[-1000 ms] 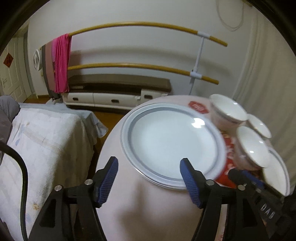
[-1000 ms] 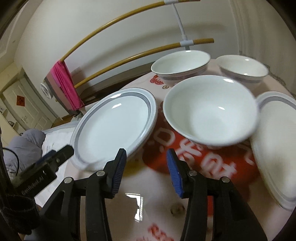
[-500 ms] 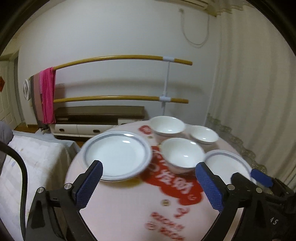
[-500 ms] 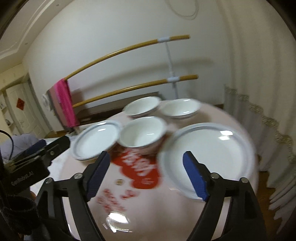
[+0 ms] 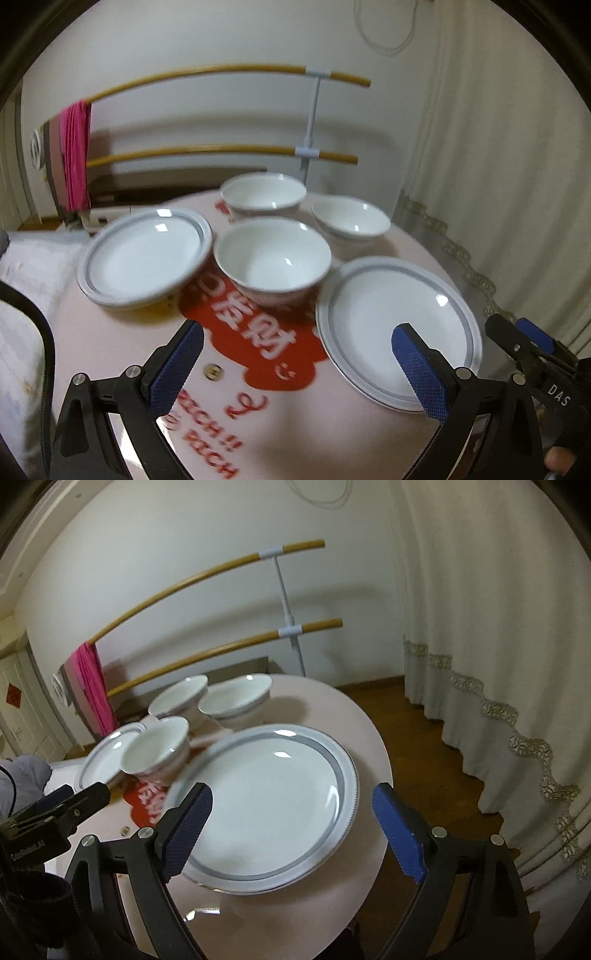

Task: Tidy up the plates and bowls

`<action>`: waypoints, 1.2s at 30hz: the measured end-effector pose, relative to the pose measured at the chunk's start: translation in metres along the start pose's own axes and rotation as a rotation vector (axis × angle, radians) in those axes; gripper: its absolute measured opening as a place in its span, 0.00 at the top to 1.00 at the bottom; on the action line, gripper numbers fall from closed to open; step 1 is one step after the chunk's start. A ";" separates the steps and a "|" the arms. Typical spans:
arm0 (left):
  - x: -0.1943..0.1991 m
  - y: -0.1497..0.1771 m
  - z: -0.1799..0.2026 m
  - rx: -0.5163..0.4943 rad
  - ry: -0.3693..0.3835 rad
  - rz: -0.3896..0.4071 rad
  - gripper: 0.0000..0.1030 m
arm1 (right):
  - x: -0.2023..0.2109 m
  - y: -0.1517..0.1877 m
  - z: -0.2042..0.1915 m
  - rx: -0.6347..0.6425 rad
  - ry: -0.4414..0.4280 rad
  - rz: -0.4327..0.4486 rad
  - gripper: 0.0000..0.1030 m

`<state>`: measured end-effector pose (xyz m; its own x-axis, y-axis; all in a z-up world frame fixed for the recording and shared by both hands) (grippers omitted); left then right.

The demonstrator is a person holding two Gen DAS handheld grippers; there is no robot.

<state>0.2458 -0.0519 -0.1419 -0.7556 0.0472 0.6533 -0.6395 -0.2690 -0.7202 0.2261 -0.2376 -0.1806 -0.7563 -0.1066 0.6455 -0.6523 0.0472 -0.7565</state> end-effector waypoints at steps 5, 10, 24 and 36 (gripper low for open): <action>-0.038 -0.002 0.020 -0.005 -0.014 -0.072 0.04 | -0.032 0.010 0.023 -0.018 -0.006 -0.059 0.14; -0.072 0.003 0.026 0.003 -0.031 -0.132 0.10 | -0.053 0.017 0.040 -0.059 -0.045 -0.098 0.35; -0.121 0.008 0.034 0.017 0.024 -0.205 0.42 | -0.070 0.026 0.050 -0.115 -0.126 -0.133 0.83; -0.122 0.006 0.029 0.028 0.103 -0.206 0.79 | -0.069 0.028 0.051 -0.111 -0.133 -0.117 0.83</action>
<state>0.3379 -0.0872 -0.2195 -0.6212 0.2017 0.7573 -0.7785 -0.2700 -0.5666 0.2628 -0.2796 -0.2513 -0.6662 -0.2474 0.7035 -0.7427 0.1346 -0.6560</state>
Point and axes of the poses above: each gripper's, at about its wrist camera, not at the fingertips, and x roughly against the way its jaws point, z to its right, y to its underside, the point moved 3 cm from there along -x, roughly the way its jaws point, and after that the axes turned 8 degrees about x, right-handed, at the moved point
